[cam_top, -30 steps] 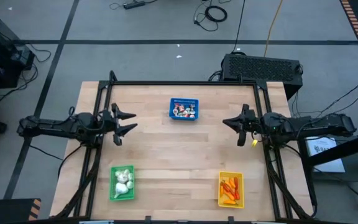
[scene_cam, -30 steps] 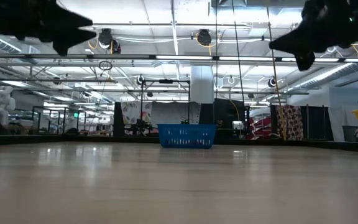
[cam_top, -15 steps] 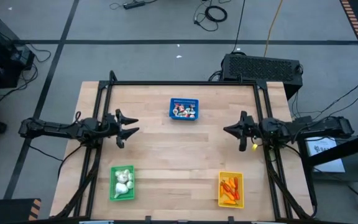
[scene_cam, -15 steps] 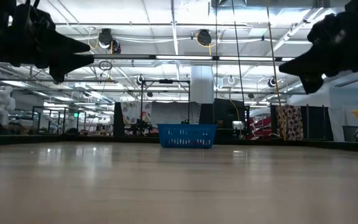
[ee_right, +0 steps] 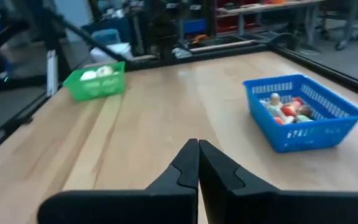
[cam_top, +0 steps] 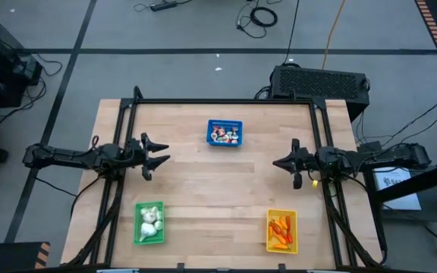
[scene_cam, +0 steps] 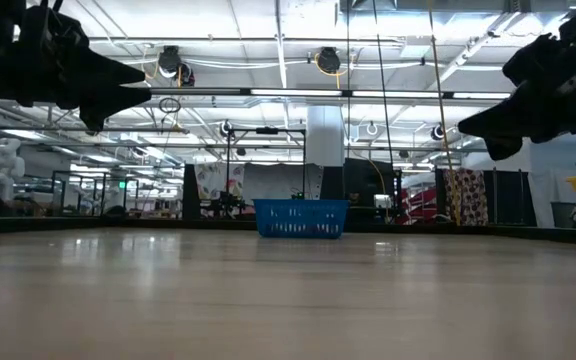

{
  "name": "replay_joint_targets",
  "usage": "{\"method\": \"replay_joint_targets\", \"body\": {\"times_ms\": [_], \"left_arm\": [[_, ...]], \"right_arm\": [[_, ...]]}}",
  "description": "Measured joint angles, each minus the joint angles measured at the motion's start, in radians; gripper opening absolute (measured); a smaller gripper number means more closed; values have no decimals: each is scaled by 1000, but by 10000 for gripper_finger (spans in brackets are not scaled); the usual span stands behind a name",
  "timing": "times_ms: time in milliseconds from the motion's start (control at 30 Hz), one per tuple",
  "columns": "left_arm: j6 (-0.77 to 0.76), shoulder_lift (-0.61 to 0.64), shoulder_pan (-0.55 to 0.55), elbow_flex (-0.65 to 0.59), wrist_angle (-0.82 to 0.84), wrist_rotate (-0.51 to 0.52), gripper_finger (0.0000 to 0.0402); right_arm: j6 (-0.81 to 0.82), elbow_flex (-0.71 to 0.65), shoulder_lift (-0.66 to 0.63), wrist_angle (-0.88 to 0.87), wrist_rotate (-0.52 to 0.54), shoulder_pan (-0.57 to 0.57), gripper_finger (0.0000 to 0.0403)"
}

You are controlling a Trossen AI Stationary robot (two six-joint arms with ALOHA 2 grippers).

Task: Sort produce into baskets
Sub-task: Return to Home Position

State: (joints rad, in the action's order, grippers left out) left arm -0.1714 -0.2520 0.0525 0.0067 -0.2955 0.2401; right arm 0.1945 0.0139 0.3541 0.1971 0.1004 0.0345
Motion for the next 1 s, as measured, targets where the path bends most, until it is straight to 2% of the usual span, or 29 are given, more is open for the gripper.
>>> {"method": "replay_joint_targets", "body": {"times_ms": [133, 300, 1000], "left_arm": [[-1, -1, 0, 0, 13, 14, 215], [-4, -1, 0, 0, 49, 47, 215], [-5, -1, 0, -1, 51, 47, 215]], "right_arm": [[-63, 0, -8, -26, -55, 0, 0], [-76, 0, -7, -62, -51, 0, 0], [-76, 0, -6, -60, -50, 0, 0]]}}
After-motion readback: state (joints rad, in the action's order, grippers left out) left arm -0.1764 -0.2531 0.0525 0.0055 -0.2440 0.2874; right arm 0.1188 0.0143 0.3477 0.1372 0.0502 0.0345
